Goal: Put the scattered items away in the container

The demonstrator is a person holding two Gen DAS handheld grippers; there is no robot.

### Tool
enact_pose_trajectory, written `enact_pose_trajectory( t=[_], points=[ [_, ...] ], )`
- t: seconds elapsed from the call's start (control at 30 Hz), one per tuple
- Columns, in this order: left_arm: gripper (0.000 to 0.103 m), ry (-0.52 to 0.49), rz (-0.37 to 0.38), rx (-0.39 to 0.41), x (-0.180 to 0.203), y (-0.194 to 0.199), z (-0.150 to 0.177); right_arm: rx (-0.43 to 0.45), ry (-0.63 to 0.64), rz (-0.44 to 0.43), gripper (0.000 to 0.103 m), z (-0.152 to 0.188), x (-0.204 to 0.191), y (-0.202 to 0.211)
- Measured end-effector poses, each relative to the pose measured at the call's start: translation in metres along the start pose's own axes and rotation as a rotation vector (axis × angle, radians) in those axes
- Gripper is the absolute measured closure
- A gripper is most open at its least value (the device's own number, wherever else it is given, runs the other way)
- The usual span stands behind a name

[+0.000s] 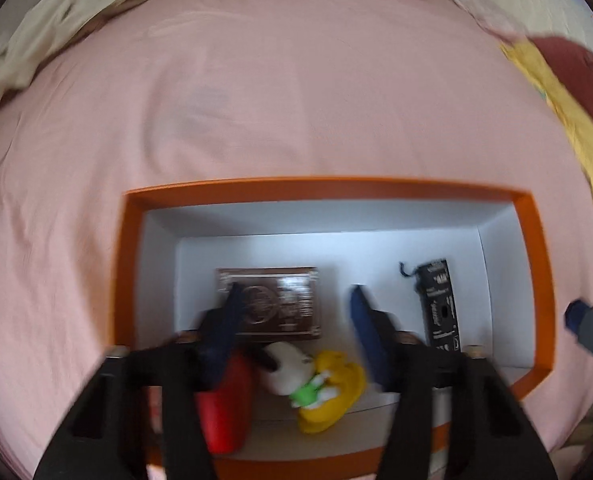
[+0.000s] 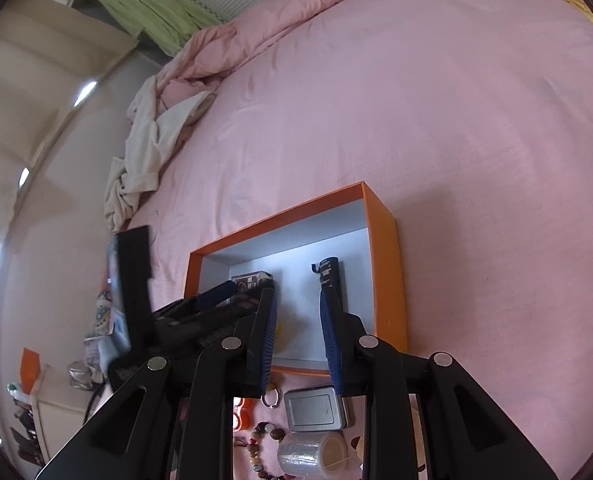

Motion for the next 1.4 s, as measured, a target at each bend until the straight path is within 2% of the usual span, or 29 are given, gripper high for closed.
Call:
enact_pose_trajectory(
  t=[0.1,0.17,0.2,0.23,0.3,0.37,0.43,0.47,0.5,0.53,0.57,0.6,0.63,0.67,0.73,0.83,0.87,0.9,0.93,1.0,1.07,1.1,1.2,1.23,1.33,1.4],
  points=[
    [0.079,0.001,0.003,0.004,-0.01,0.001,-0.001,-0.044,0.036,0.002,0.08,0.002,-0.007,-0.011],
    [0.067,-0.032,-0.001,0.026,-0.002,-0.004,0.001,-0.078,0.079,0.032,0.08,0.001,-0.014,-0.021],
    [0.055,-0.053,0.003,0.034,0.001,-0.006,0.002,-0.092,0.107,0.065,0.08,0.0,-0.018,-0.028],
    [0.034,-0.076,0.011,0.038,0.002,-0.008,0.001,-0.103,0.132,0.092,0.08,0.0,-0.021,-0.033],
    [0.012,-0.146,-0.011,0.035,0.014,-0.014,0.003,-0.114,0.148,0.119,0.083,0.001,-0.023,-0.04],
    [0.008,-0.227,-0.055,0.019,0.027,-0.021,0.004,-0.111,0.153,0.155,0.08,0.004,-0.019,-0.042],
    [0.008,-0.265,-0.098,-0.011,0.032,-0.024,0.004,-0.109,0.087,0.102,0.078,0.004,-0.01,-0.038],
    [0.01,-0.255,-0.117,-0.013,0.029,-0.021,0.003,-0.1,0.069,0.091,0.076,0.004,-0.007,-0.036],
    [0.029,-0.225,-0.138,-0.003,0.023,-0.016,0.002,-0.089,0.06,0.09,0.074,0.003,-0.004,-0.033],
    [0.063,-0.196,-0.159,0.007,0.016,-0.011,0.001,-0.077,0.052,0.089,0.073,0.002,-0.002,-0.03],
    [0.072,-0.139,-0.113,0.013,0.007,-0.004,-0.001,-0.066,0.043,0.088,0.073,0.001,0.001,-0.027],
    [0.103,-0.054,0.003,-0.002,-0.005,0.001,-0.002,-0.056,0.032,0.08,0.073,0.0,0.002,-0.024],
    [0.103,0.033,0.122,-0.033,-0.018,0.003,-0.002,-0.049,0.021,0.068,0.072,-0.001,0.003,-0.022],
    [0.103,0.076,0.177,-0.05,-0.026,0.005,-0.002,-0.043,0.009,0.052,0.071,-0.002,0.005,-0.021],
    [0.103,0.079,0.174,-0.06,-0.033,0.006,0.0,-0.04,-0.004,0.037,0.071,-0.003,0.007,-0.019],
    [0.103,0.159,0.234,-0.063,-0.044,0.004,-0.007,-0.039,-0.009,0.03,0.071,-0.002,0.007,-0.016],
    [0.101,0.185,0.247,-0.058,-0.049,0.005,-0.01,-0.04,-0.008,0.028,0.07,-0.002,0.007,-0.015],
    [0.09,0.207,0.246,-0.05,-0.053,0.004,-0.012,-0.041,-0.007,0.026,0.069,-0.002,0.007,-0.014],
    [0.084,0.222,0.241,-0.044,-0.054,0.002,-0.012,-0.042,-0.006,0.026,0.068,-0.003,0.006,-0.013],
    [0.084,0.225,0.24,-0.041,-0.049,0.0,-0.014,-0.042,-0.007,0.024,0.068,-0.003,0.006,-0.012],
    [0.082,0.174,0.212,-0.046,-0.035,-0.003,-0.014,-0.041,-0.016,0.018,0.067,-0.005,0.007,-0.011],
    [0.077,0.147,0.205,-0.043,-0.028,-0.004,-0.014,-0.041,-0.021,0.014,0.066,-0.005,0.007,-0.011],
    [0.047,0.048,0.188,-0.039,-0.007,-0.002,-0.013,-0.046,-0.033,-0.004,0.065,-0.005,0.005,-0.012],
    [0.037,0.016,0.164,-0.048,-0.001,0.0,-0.012,-0.049,-0.034,-0.006,0.065,-0.005,0.005,-0.013],
    [0.024,-0.047,0.027,-0.042,0.013,0.005,-0.01,-0.056,-0.036,-0.008,0.065,-0.005,0.004,-0.014],
    [0.023,-0.073,-0.094,-0.017,0.015,0.011,-0.01,-0.057,-0.045,-0.012,0.064,-0.006,0.006,-0.014]
  ],
)
Point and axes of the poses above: each gripper's, at about its wrist camera, not at the fingertips, and y roughly against the way its jaws point, x to its right, z to its underside, the point moved 2 cm from there along -y, roughly the way its jaws point, and after that the axes turned 1 degree about -y, right-handed, at the moved point
